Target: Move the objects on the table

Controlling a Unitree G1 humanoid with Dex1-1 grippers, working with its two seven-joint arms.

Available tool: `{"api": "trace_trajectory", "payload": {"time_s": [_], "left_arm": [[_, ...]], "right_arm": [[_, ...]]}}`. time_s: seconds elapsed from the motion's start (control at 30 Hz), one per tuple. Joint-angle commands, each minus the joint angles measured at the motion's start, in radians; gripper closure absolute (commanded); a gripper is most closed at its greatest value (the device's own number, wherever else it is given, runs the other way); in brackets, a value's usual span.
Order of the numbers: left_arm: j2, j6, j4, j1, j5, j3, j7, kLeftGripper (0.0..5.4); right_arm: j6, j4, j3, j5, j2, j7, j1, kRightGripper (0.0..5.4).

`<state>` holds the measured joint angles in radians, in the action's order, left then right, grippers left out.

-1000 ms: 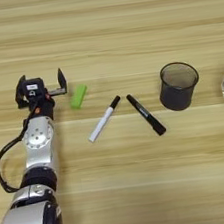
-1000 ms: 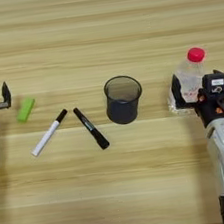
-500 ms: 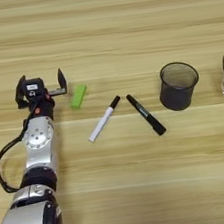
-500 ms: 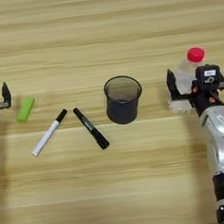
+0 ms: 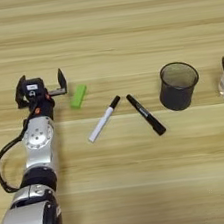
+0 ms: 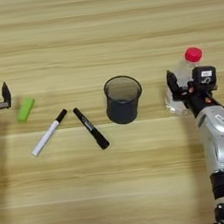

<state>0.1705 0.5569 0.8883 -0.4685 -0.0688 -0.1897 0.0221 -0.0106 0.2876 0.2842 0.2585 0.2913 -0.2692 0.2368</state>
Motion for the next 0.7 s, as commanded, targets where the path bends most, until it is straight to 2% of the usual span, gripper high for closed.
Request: {"api": "trace_trajectory", "payload": {"time_s": [0.03,0.23,0.3,0.43,0.57,0.7], "left_arm": [[0.001,0.014,-0.002,-0.007,0.005,0.006,0.008,0.0],[-0.014,0.038,-0.058,0.015,0.006,0.038,0.059,0.0],[-0.022,0.028,-0.089,0.023,-0.021,0.038,0.093,0.0],[-0.031,0.014,-0.197,0.061,-0.031,0.07,0.159,0.0],[-0.053,-0.018,-0.295,0.097,-0.029,0.093,0.172,0.0],[-0.082,-0.069,-0.378,0.142,-0.02,0.135,0.183,0.0]], "right_arm": [[-0.024,-0.098,-0.002,0.006,0.001,0.015,-0.004,2.14],[-0.093,-0.278,-0.009,0.003,0.017,0.034,-0.017,2.17],[-0.117,-0.33,-0.009,0.001,0.021,0.04,-0.021,2.17],[-0.184,-0.477,-0.019,-0.003,0.04,0.055,-0.011,2.17],[-0.263,-0.564,-0.037,0.003,0.057,0.063,0.055,2.17],[-0.343,-0.613,-0.088,0.007,0.05,0.073,0.167,2.17]]}}
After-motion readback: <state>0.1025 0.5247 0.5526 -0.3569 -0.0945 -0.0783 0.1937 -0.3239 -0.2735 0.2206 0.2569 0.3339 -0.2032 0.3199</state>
